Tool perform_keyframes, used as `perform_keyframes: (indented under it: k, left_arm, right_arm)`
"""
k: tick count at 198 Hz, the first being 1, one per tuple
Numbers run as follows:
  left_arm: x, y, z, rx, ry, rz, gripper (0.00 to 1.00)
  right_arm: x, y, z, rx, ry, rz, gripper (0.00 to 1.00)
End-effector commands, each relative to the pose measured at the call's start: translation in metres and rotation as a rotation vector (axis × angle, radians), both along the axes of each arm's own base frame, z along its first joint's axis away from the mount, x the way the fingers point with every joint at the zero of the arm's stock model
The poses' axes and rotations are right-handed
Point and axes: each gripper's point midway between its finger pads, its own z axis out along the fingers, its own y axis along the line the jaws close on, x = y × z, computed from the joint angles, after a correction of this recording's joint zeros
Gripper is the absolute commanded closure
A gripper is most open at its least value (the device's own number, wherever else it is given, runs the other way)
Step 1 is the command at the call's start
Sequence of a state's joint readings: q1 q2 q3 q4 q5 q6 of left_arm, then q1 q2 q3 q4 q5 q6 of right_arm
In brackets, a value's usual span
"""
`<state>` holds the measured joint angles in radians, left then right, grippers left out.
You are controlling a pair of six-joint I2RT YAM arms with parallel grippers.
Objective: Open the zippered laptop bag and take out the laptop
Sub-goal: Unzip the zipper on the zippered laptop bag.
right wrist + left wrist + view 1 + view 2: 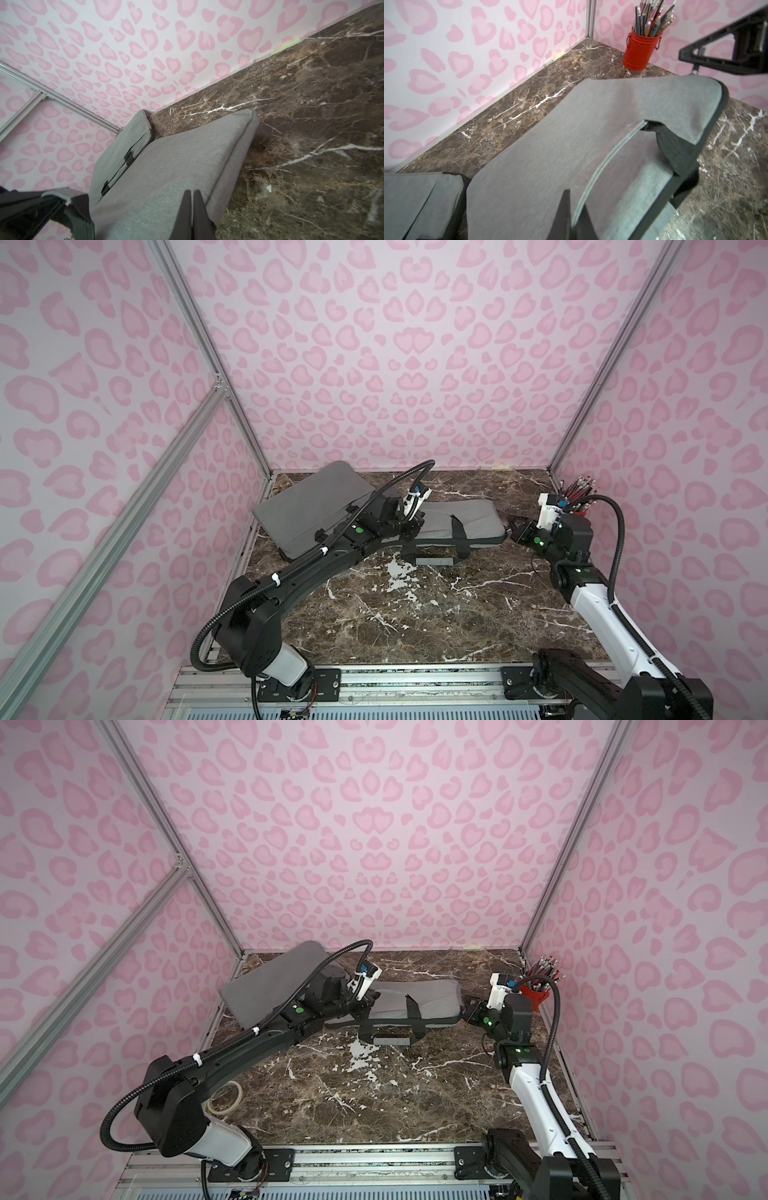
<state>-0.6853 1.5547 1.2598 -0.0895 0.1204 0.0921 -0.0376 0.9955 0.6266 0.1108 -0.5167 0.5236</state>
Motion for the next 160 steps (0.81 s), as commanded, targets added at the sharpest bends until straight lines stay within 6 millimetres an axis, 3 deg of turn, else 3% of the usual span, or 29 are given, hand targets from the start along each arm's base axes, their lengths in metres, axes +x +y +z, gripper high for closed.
perform_keyframes:
  k: [1,47,56,59,97,127,160]
  left_arm:
    - [0.020,-0.002,0.032,-0.065,-0.053,0.079,0.99]
    - [0.036,-0.002,0.053,-0.082,-0.064,0.144,0.99]
    - [0.037,0.000,0.050,-0.070,-0.057,0.156,0.99]
    - [0.040,0.000,0.063,-0.085,-0.076,0.162,0.99]
    - [0.048,0.005,0.091,-0.079,-0.100,0.195,0.99]
    - [0.049,0.003,0.108,-0.082,-0.108,0.188,0.99]
    - [0.049,0.000,0.122,-0.097,-0.113,0.174,0.99]
  right_arm:
    - [-0.003,0.004,0.032,-0.046,-0.175,0.034,1.00]
    - [-0.010,0.003,0.065,-0.077,-0.281,0.029,1.00]
    - [-0.011,0.002,0.070,-0.081,-0.294,0.022,1.00]
    - [-0.011,0.002,0.071,-0.080,-0.297,0.021,1.00]
    - [-0.013,0.008,0.104,-0.047,-0.368,0.054,1.00]
    - [-0.016,0.025,0.137,-0.051,-0.426,0.132,1.00]
    - [-0.011,0.046,0.152,-0.105,-0.420,0.170,1.00]
